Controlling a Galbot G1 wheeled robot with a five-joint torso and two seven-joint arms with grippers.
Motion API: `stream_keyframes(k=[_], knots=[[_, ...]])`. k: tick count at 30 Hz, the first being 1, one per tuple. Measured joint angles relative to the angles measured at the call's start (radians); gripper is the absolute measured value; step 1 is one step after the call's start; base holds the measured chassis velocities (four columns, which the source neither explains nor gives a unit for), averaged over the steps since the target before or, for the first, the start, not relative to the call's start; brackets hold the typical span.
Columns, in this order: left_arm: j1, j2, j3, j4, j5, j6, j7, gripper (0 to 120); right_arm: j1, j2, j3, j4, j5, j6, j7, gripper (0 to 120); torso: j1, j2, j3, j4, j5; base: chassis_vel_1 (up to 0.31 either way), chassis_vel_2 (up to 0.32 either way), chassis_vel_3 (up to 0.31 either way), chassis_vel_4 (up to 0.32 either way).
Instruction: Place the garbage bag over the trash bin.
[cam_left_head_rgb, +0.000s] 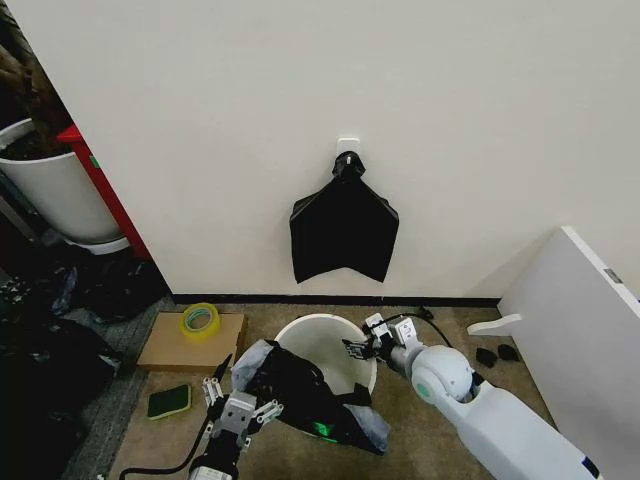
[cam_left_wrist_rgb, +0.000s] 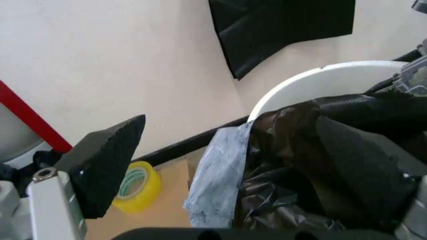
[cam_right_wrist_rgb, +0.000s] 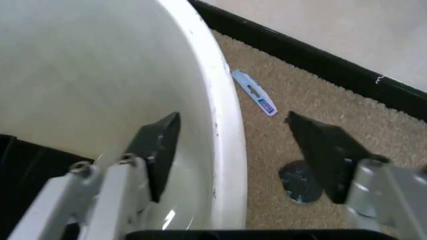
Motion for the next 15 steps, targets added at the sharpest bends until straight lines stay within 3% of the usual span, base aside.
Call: stream_keyframes(k=[2,9,12,15], knots=[[0.002,-0.005,0.000,0.001,0.002,-0.001,-0.008,100,-0.002,0.005,-0.006,0.005,0.019,0.004,0.041,46,0.000,0.000,0.000,0.0000,0.0000,0.000,0.000,0.000,0.000],[0.011,-0.011,-0.001,-0.002,0.008,-0.001,-0.028,100,-0.022,0.005,-0.014,0.027,0.043,0.010,0.124,24,0.000,0.000,0.000,0.0002,0.0001,0.000,0.000,0.000,0.000],[0.016,-0.013,-0.002,-0.003,0.012,-0.001,-0.035,100,-0.042,-0.002,-0.028,0.057,0.069,0.032,0.226,16,0.000,0.000,0.000,0.0001,0.0002,0.000,0.000,0.000,0.000],[0.023,-0.017,-0.003,-0.004,0.017,-0.001,-0.044,100,-0.095,-0.011,-0.041,0.143,0.184,0.084,0.447,4,0.000,0.000,0.000,0.0002,0.0001,0.000,0.000,0.000,0.000]])
